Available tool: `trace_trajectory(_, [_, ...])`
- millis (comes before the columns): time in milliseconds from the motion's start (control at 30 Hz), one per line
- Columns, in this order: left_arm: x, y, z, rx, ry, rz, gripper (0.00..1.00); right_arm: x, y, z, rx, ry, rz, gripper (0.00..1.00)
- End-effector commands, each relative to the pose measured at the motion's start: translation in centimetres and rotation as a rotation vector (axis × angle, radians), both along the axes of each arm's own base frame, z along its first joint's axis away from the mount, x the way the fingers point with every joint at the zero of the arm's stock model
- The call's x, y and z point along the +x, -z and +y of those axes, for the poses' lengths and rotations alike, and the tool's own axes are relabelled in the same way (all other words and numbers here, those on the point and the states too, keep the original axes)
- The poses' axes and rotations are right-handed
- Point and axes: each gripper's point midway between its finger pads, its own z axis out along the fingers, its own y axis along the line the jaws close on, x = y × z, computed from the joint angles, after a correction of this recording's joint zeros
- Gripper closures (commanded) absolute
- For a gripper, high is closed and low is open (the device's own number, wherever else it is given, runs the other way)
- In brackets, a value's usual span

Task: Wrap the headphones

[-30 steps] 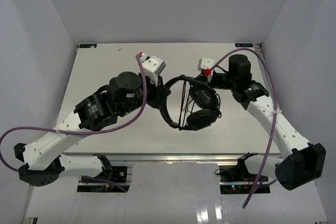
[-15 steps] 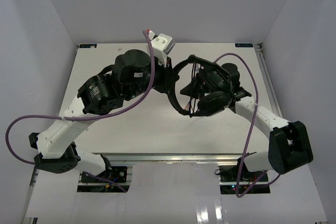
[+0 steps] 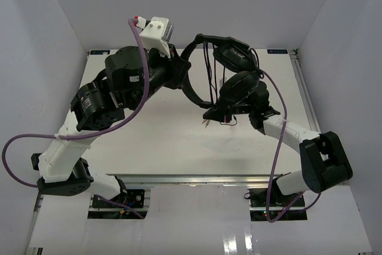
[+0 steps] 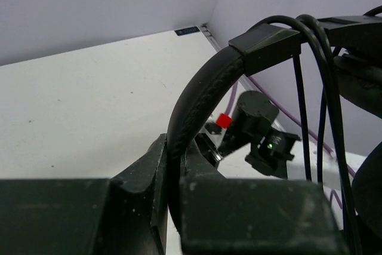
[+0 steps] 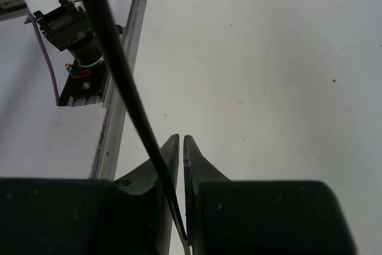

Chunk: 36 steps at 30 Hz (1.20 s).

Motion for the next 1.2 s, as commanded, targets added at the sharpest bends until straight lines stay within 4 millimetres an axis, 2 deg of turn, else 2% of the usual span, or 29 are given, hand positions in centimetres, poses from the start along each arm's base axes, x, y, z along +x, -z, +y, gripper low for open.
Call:
trace_trajectory(0, [0.9,-6.4,6.5,-0.211,-0.266,-0.129,1.0,-2.8,-0.7,-0.3,0.032,-0.086,-0.044,0.89])
trace_trajectory(67, [1.2,-7.7,8.0,-0.239,-0.338,-0.164,1.0,-3.7,-0.3,-0.6,0.027,-0.097,-0.054,0.9])
trace_trajectory(167, [1.9,-8.2,10.0,-0.175,-0.447,-0.222,1.0,-5.0,0.2,-1.2,0.005,-0.111,-0.059,0.91])
trace_trajectory(267, [2.4,-8.6,12.2,-0.123,-0.572,-0.28,1.0,-6.0,-0.9,-1.7,0.006,-0.123,-0.164,0.92])
trace_trajectory(333, [2.4,-8.7,13.5,-0.057,-0.63,-0.31,1.0,-7.3,-0.4,-2.5,-0.057,-0.127,-0.156,0.92])
trace_trajectory(400, [2.2,-8.9,14.7,-0.047,-0.688,-0.321,1.0,-7.2,-0.6,-3.0,-0.099,-0.135,-0.286,0.92])
trace_trajectory(500, [1.8,-9.3,16.5,-0.012,-0.754,-0.346,1.0,-9.0,-0.1,-4.8,-0.2,-0.155,-0.294,0.92])
trace_trajectory(600, [1.5,-8.8,17.8,0.038,-0.805,-0.369,1.0,-9.5,-0.8,-6.5,-0.284,-0.159,-0.454,0.92])
trace_trajectory(700, [1.3,-8.6,18.5,0.065,-0.838,-0.379,1.0,-10.6,-2.6,-8.2,-0.327,-0.152,-0.603,0.92])
trace_trajectory(733, [1.4,-8.3,18.5,0.087,-0.843,-0.378,1.0,-11.2,-2.7,-8.8,-0.348,-0.161,-0.637,0.92])
trace_trajectory(800, [1.5,-8.0,18.4,0.097,-0.852,-0.377,1.0,-11.7,-5.6,-9.4,-0.355,-0.152,-0.733,0.92])
trace_trajectory(867, [1.8,-7.5,18.0,0.115,-0.853,-0.373,1.0,-12.2,-7.1,-10.1,-0.374,-0.142,-0.786,0.92])
trace_trajectory(1000, [3.0,-6.1,16.1,0.192,-0.844,-0.361,1.0,-12.2,-11.9,-11.0,-0.366,-0.07,-0.951,0.92])
trace_trajectory(1100, [4.5,-3.6,13.3,0.256,-0.805,-0.326,1.0,-11.1,-15.5,-11.6,-0.38,0.016,-1.044,0.92])
trace_trajectory(1167, [5.6,-0.1,10.6,0.356,-0.726,-0.279,1.0,-10.3,-18.8,-11.9,-0.366,0.1,-1.118,0.92])
